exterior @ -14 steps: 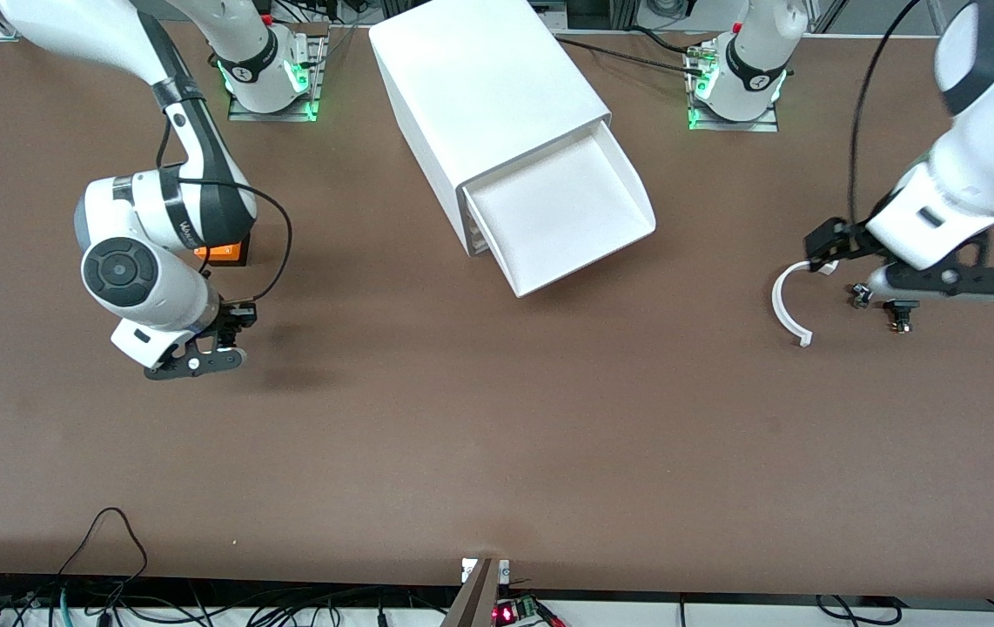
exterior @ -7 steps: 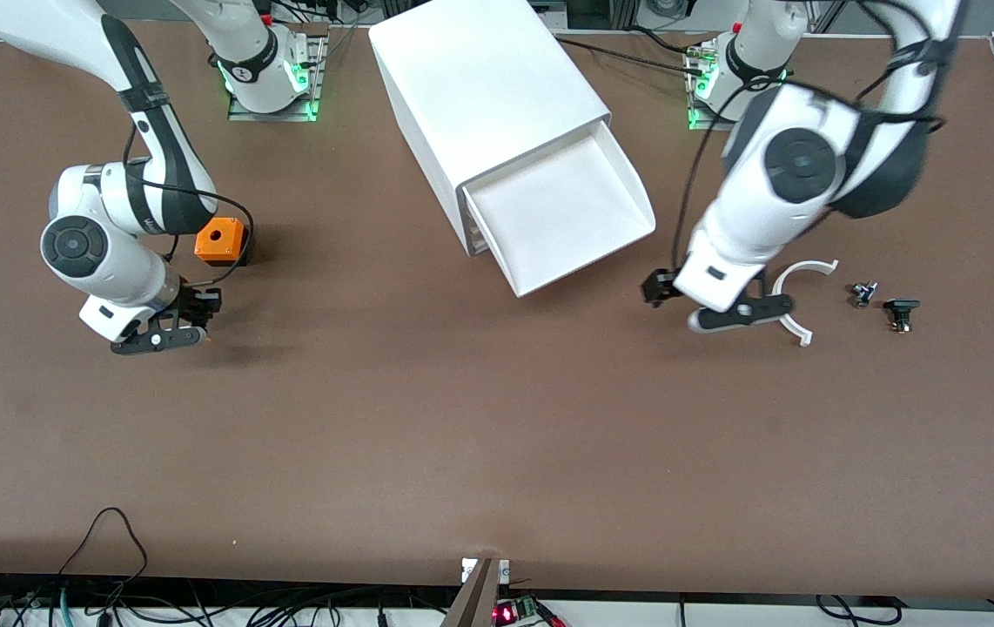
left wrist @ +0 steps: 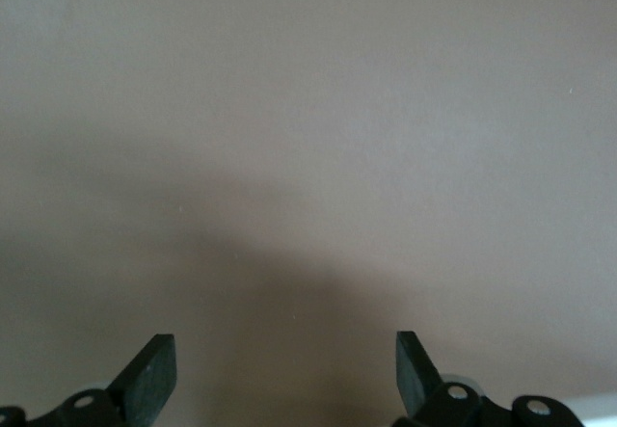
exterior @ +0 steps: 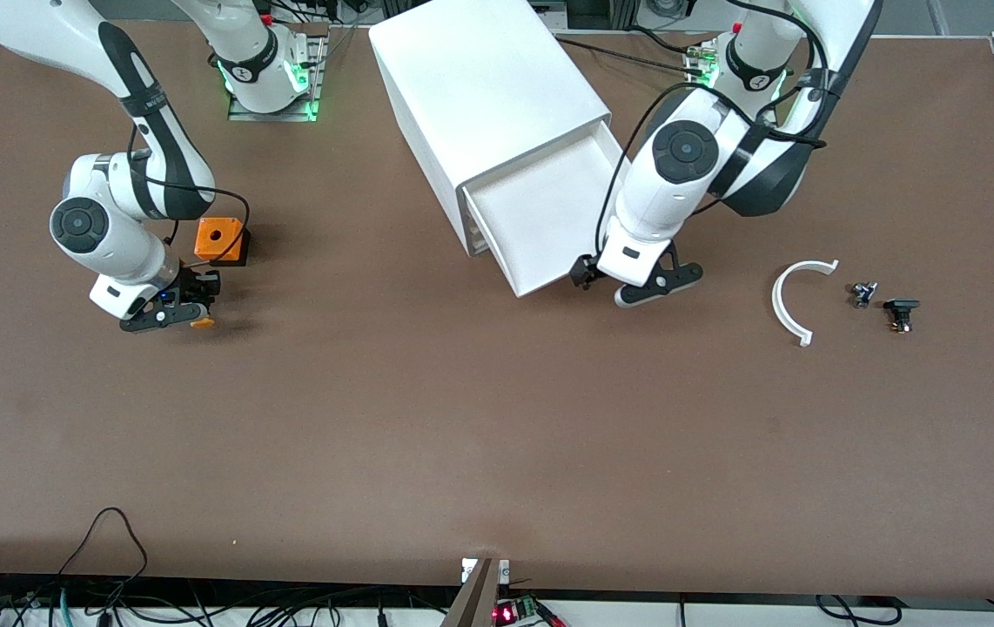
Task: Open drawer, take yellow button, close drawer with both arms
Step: 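Lower the button with the right gripper while the left gripper pushes the drawer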
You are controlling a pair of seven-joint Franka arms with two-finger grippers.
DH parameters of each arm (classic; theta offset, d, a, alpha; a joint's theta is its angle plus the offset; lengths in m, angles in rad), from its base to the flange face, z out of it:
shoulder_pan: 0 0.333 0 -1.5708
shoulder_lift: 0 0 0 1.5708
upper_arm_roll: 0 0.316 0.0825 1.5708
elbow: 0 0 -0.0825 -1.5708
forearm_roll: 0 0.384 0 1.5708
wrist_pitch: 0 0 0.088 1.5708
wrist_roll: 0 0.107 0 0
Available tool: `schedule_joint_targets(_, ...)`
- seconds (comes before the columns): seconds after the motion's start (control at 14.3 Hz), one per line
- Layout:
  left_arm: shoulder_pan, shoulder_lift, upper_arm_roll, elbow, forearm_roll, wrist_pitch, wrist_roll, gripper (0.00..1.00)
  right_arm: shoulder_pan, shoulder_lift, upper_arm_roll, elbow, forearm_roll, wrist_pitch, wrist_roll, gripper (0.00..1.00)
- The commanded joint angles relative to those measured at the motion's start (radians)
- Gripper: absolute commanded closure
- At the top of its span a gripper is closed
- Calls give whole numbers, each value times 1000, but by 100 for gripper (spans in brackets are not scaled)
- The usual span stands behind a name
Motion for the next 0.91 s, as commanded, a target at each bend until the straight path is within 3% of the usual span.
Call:
schedule_joint_targets(0.0,6,-49,-56,-67,-3,12,-74,0,-17,-26,15,-17,-8,9,-8,46)
schedule_joint_targets(0.14,8,-55,-88,-84,-38,9,-120,0,-17,-34,15,-10,-8,6,-8,0)
schedule_joint_targets(0.35,8,-71,-150,-111,-74,7,-133,0,-15,-46,26,68,-3,-125,-5,0)
schedule_joint_targets(0.84,9,-100,-275,-148,-106,3,-220,0,-7,-48,183,513,98,-659,214,0)
